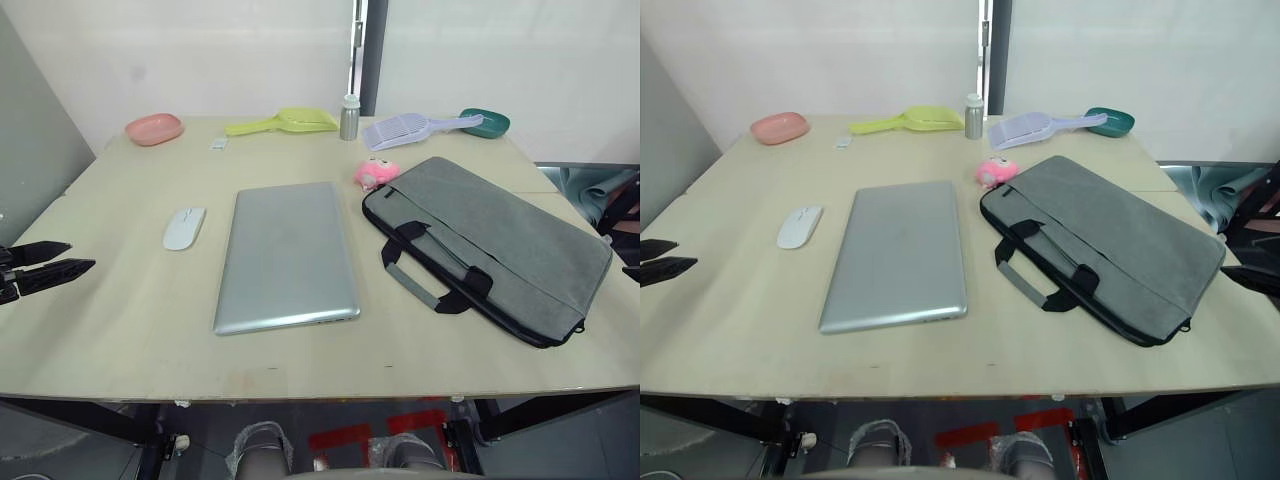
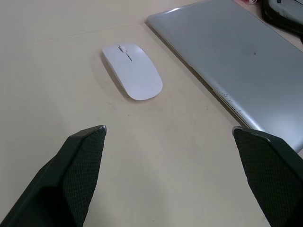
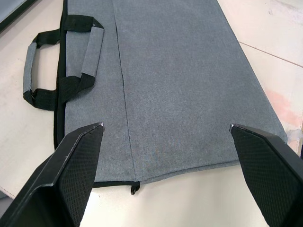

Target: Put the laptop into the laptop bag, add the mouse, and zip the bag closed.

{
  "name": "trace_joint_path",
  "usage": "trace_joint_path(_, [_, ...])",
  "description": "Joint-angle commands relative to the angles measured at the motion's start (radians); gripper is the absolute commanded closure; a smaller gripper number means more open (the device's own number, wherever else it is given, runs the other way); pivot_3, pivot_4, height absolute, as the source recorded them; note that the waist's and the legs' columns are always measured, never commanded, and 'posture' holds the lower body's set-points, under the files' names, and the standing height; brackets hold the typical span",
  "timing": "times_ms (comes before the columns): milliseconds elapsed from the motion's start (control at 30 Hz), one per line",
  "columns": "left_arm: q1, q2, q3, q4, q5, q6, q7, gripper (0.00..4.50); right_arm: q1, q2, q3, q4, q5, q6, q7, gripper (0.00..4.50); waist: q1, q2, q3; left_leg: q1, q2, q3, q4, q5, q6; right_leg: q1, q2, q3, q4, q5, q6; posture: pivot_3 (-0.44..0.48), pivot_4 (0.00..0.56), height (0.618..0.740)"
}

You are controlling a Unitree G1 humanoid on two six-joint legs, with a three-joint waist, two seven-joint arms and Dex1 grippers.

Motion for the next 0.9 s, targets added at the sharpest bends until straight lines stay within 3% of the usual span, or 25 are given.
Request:
trace_joint_path(33, [-0.022,0.004,0.005,-0.022,-0.001,-0.003,-0.002,0.0,-0.008,-0.006,-0.042,-0.007,0.005,-0.022,-0.001,0.04,0.0,0.0,0.0,0.0,0.0,0.0,0.0,0.0,0.0,0.0,0.0,0.0,0.0,0.0,0.0,0.0,0.15,0.74])
trace_joint_path(700, [-0.021,-0.046,-0.008,-0.136,-0.021,0.068,0.037,0.0,-0.017,0.008,0.006,-0.01,0.005,-0.045,-0.004,0.04,0.001,0.0,0.0,0.0,0.0,0.0,0.001,0.0,0.0,0.0,0.0,0.0,0.001,0.0,0.0,0.0,0.15,0.74])
trace_joint_path(900, [-0.124,-0.124,-0.032,-0.151,-0.054,0.22,0.167,0.0,-0.059,0.051,0.029,-0.127,0.08,0.008,-0.027,0.04,0.003,0.0,0.0,0.0,0.0,-0.001,0.004,0.0,0.0,0.0,0.0,0.0,0.005,0.0,0.0,0.0,0.15,0.74])
